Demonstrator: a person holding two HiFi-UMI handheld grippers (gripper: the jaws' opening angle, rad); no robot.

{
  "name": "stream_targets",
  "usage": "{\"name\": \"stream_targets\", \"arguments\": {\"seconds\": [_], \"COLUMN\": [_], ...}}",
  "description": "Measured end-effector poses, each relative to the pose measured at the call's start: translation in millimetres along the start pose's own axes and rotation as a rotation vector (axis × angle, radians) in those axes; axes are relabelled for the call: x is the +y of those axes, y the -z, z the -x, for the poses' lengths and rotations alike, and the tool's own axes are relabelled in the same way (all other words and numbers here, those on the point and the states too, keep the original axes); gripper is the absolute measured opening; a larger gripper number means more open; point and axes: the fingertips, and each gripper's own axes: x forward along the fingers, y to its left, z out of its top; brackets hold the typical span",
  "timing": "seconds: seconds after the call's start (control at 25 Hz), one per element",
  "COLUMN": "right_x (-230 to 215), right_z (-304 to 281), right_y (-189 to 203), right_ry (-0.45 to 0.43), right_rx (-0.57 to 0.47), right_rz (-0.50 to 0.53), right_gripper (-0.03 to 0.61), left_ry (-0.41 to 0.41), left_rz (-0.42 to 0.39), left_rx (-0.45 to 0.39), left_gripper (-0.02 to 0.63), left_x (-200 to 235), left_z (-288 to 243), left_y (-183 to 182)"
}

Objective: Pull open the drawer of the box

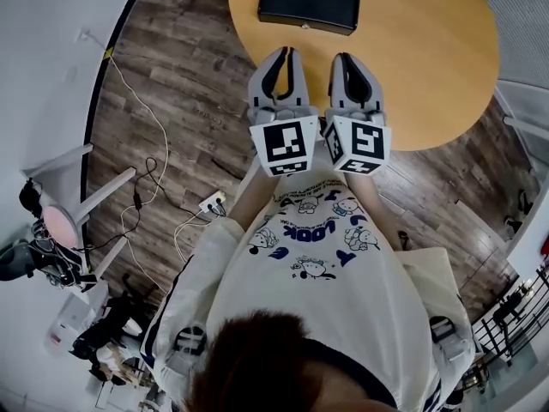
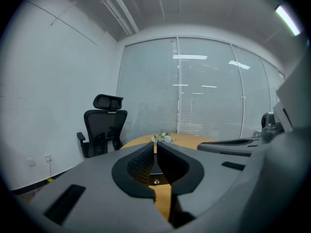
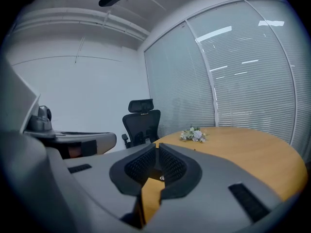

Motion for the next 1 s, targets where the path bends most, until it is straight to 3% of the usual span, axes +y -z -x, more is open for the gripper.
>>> {"name": "stream_targets", "arguments": {"seconds": [0.56, 1.0], "right_x": [-29, -40], "right_z": [-30, -33], "right_y": [18, 35], "right_ry": [0.128, 0.156], "right_rx": [0.048, 0.092], "right_rz": [-0.043, -0.059], "right_gripper": [0.039, 0.038], "left_ry": [0.101, 0.115], "left_rz": [0.007, 0.031], "left_rx": [0.076, 0.122], "left_gripper": [0.031, 0.031], "left_x": [0, 0], "left_z": [-46, -61], "left_y": [25, 42]}}
